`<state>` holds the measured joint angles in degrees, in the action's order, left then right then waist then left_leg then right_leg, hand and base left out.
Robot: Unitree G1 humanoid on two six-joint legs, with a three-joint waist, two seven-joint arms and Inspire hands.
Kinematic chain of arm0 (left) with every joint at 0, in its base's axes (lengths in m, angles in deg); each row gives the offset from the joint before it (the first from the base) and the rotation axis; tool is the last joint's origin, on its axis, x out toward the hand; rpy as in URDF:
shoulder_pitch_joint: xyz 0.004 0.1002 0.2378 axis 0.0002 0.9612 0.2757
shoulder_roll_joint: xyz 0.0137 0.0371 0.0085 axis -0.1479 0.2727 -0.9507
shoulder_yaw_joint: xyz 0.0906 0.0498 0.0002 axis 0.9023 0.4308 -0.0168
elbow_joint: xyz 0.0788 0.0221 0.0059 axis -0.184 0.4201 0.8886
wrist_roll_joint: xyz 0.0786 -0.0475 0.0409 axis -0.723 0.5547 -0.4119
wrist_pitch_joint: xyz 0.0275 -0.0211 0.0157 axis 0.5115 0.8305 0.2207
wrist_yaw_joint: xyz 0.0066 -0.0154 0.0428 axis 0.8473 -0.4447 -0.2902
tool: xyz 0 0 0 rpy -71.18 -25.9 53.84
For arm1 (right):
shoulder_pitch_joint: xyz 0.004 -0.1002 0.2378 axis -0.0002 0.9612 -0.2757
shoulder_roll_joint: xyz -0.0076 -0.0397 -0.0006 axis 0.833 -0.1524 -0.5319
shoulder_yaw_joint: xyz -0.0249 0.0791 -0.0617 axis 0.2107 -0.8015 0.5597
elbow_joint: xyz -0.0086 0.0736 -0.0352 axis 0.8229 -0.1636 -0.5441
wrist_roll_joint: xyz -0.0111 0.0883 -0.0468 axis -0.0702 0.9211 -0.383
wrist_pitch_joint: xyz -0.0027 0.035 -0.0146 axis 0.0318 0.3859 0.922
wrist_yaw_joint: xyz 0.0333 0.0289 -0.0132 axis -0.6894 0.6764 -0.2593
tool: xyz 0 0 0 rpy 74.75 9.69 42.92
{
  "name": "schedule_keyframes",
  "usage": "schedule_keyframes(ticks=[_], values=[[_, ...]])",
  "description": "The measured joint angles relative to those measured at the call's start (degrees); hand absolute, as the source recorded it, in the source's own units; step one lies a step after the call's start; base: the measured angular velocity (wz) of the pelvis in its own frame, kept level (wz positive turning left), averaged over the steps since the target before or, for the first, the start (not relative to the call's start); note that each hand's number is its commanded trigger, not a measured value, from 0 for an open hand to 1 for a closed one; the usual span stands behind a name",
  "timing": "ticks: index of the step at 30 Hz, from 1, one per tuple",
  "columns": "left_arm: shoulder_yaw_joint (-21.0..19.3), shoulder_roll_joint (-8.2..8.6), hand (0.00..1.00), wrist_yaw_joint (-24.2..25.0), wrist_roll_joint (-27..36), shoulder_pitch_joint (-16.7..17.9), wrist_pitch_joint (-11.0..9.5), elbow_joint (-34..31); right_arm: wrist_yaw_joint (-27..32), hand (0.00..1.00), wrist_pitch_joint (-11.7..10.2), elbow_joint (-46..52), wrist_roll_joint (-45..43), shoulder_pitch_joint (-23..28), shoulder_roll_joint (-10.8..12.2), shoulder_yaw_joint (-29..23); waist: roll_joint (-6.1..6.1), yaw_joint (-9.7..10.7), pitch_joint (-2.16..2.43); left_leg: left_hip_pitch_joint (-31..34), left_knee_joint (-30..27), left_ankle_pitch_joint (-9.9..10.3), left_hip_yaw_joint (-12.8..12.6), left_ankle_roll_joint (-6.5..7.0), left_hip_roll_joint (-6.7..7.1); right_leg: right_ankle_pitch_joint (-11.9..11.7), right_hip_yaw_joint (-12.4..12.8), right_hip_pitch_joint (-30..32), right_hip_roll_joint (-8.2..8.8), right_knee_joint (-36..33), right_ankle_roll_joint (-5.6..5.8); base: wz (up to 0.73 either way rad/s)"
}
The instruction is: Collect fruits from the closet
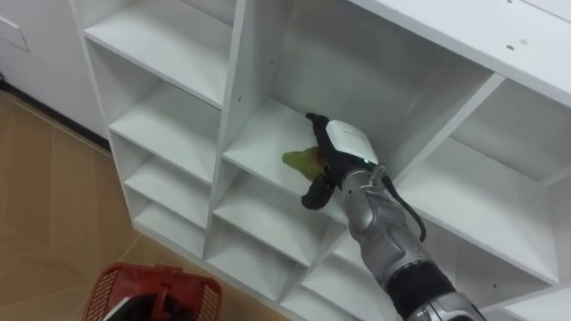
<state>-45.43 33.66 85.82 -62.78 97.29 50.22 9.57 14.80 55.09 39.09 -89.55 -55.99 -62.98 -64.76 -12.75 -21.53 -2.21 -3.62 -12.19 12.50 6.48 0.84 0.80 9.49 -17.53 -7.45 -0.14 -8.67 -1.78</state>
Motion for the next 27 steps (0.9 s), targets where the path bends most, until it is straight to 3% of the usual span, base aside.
schedule_keyframes(ticks=[1,5,14,19,22,27], values=[[0.2,-0.04,1.00,0.0,0.0,0.0,0.0,-0.1,0.2,1.00,-0.1,-0.6,0.1,0.0,0.0,0.0,0.00,-0.1,0.00,0.0,-0.1,0.0,0.1,-0.01,0.01,0.0,-0.3,-0.1,0.00,0.0,0.00,0.05],[1.6,-1.12,1.00,-0.1,0.0,0.0,0.0,-0.5,1.2,1.00,-0.9,-1.7,0.2,0.0,0.0,1.2,-0.09,-0.3,0.09,0.0,-0.4,0.0,0.6,-0.07,0.07,0.0,-0.8,-0.4,0.01,0.0,0.00,0.07],[1.7,-1.40,1.00,0.1,0.1,0.0,0.0,-0.5,-0.7,1.00,-1.5,-4.4,0.6,0.3,0.2,3.3,0.13,-0.6,0.17,0.4,-1.1,-0.3,1.0,-0.48,0.04,0.0,-0.8,-0.5,0.15,-0.1,-0.02,0.02],[1.5,-1.89,1.00,0.7,0.1,1.3,0.0,-2.2,-1.3,1.00,-1.3,-6.0,0.6,0.3,0.2,3.3,0.68,-1.0,0.47,0.4,-1.3,-0.4,1.8,-0.60,0.06,0.0,-1.3,-0.9,0.16,-0.1,-0.03,0.09],[1.4,-2.00,1.00,1.0,0.1,1.7,0.0,-2.2,-2.0,1.00,-1.3,-6.1,0.7,0.5,0.2,3.3,1.24,-1.0,0.90,0.4,-1.2,-0.4,1.9,-0.62,0.07,0.0,-1.6,-0.9,0.12,-0.2,-0.03,0.00],[0.9,-2.27,1.00,1.0,0.1,2.4,0.0,-2.2,-2.7,1.00,-1.4,-6.1,0.6,0.5,0.2,3.3,1.30,-0.8,0.95,-0.1,-1.0,-0.5,2.1,-0.58,0.10,0.0,-1.7,-1.4,0.08,-0.1,-0.03,0.02]])
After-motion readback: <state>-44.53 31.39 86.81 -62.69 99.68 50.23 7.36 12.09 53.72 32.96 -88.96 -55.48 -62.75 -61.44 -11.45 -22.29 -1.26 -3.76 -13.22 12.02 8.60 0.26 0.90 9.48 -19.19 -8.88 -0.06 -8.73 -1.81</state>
